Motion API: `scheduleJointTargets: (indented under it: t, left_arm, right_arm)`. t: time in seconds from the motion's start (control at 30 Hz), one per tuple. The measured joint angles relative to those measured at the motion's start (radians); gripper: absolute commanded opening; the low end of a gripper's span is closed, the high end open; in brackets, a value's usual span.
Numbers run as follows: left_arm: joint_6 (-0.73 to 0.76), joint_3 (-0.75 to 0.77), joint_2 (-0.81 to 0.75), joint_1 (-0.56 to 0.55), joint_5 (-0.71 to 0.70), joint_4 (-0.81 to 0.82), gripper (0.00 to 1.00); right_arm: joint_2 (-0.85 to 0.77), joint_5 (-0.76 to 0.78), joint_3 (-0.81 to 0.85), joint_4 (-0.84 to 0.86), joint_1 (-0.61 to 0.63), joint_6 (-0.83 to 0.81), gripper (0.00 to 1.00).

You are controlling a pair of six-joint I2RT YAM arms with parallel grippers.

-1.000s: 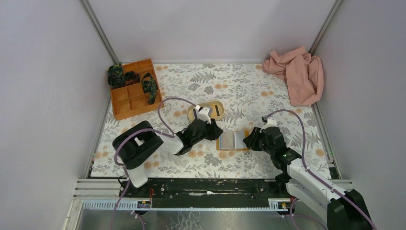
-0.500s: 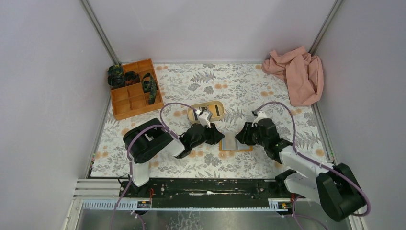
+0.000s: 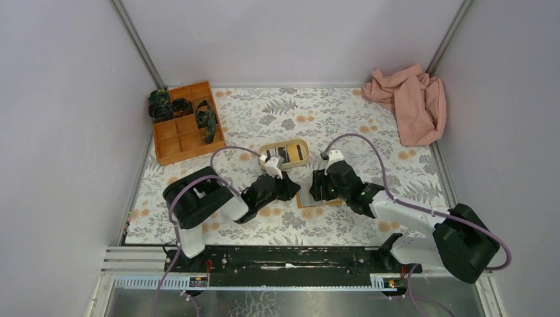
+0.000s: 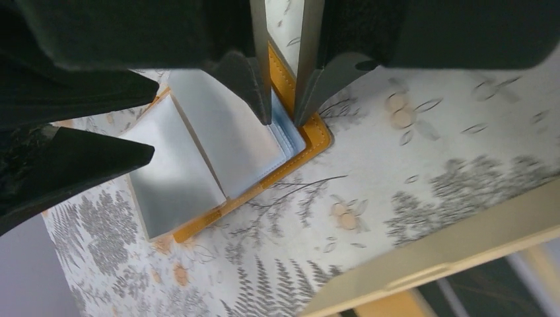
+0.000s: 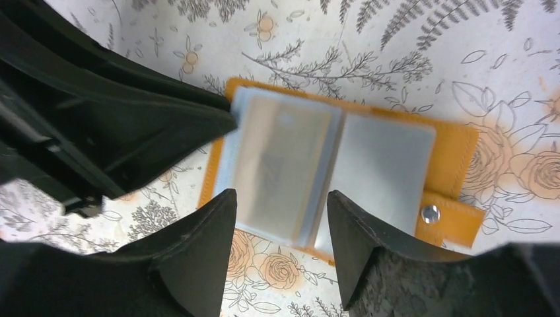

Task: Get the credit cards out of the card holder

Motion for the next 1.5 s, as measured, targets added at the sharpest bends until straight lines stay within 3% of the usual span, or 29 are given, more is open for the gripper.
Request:
scheduleJointTargets:
  t: [0.1, 0.43, 0.97, 1.2, 1.3, 1.47, 1.5]
  left_arm:
    - [-0.003, -0.055, -0.045, 0.0, -0.056, 0.006, 0.24]
    - [-0.004, -0.151, -0.096, 0.0, -0.138, 0.099, 0.21]
    - [-0.01, -0.183, -0.138, 0.0, -0.217, 0.111, 0.17]
    - [-0.01, -0.183, -0.138, 0.002, -0.217, 0.107, 0.17]
    - [-0.01, -0.182, -0.138, 0.002, -0.217, 0.106, 0.17]
    - [-0.01, -0.176, -0.138, 0.002, -0.217, 0.103, 0.17]
    - [-0.01, -0.174, -0.137, 0.002, -0.216, 0.102, 0.17]
  right_arm:
    - [0.054, 0.063, 0.027, -0.037, 0.048, -0.011, 0.67]
    - [0.138, 0.201, 0.106, -0.104, 0.151, -0.034, 0.69]
    - [0.247, 0.209, 0.132, -0.096, 0.188, -0.037, 0.68]
    - [0.251, 0.21, 0.132, -0.09, 0.188, -0.029, 0.5]
    - [0.253, 0.223, 0.132, -0.083, 0.188, -0.019, 0.36]
    - [0.253, 0.23, 0.132, -0.081, 0.188, 0.014, 0.03]
    - [0.253, 0.232, 0.131, -0.082, 0.188, 0.021, 0.0]
